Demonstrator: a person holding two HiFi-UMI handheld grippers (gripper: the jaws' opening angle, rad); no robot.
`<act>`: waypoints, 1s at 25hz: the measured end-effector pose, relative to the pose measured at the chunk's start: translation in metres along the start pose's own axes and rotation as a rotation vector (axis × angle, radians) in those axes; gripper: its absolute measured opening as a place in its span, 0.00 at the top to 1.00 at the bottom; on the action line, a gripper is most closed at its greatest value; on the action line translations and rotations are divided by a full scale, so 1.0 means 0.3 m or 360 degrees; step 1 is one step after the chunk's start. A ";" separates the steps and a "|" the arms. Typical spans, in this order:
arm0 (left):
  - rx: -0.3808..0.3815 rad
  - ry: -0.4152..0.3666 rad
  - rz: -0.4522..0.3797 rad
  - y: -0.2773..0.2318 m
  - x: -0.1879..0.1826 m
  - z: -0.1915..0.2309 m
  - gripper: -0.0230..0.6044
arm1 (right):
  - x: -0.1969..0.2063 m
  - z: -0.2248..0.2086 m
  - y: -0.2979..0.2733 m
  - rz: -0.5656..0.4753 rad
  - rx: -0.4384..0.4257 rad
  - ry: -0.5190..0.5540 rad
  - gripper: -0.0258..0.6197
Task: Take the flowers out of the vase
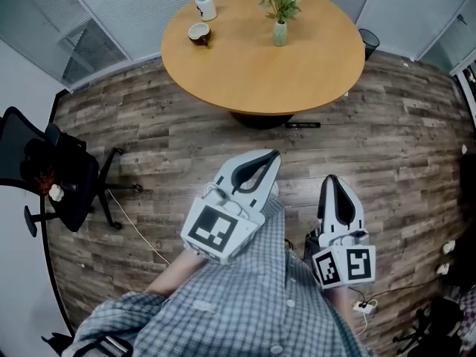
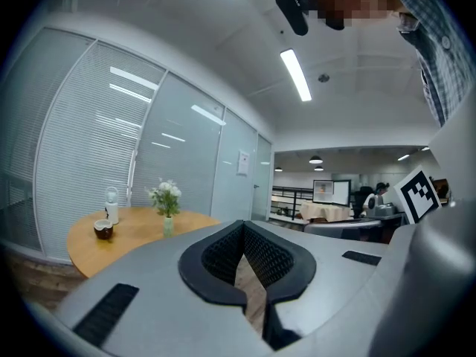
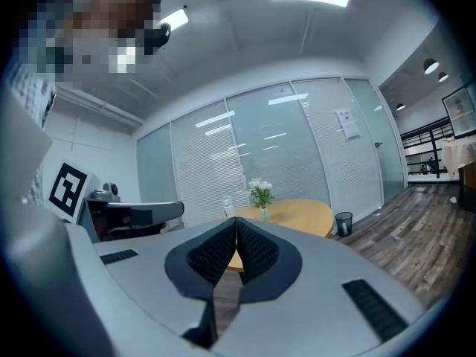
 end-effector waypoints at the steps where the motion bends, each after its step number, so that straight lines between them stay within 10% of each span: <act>1: 0.0007 -0.0005 -0.0010 -0.024 -0.005 0.007 0.96 | -0.002 -0.016 -0.015 0.0002 0.0007 -0.0003 0.94; 25: 0.0002 0.0047 0.0030 -0.588 -0.067 0.297 0.96 | -0.159 -0.370 -0.491 0.0024 0.0046 0.0040 0.94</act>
Point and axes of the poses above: the fingertips, and each gripper's own axes: y backward along the fingers, z to its left, x out of its underside, the point moved 8 cm from there along y, backward along the fingers
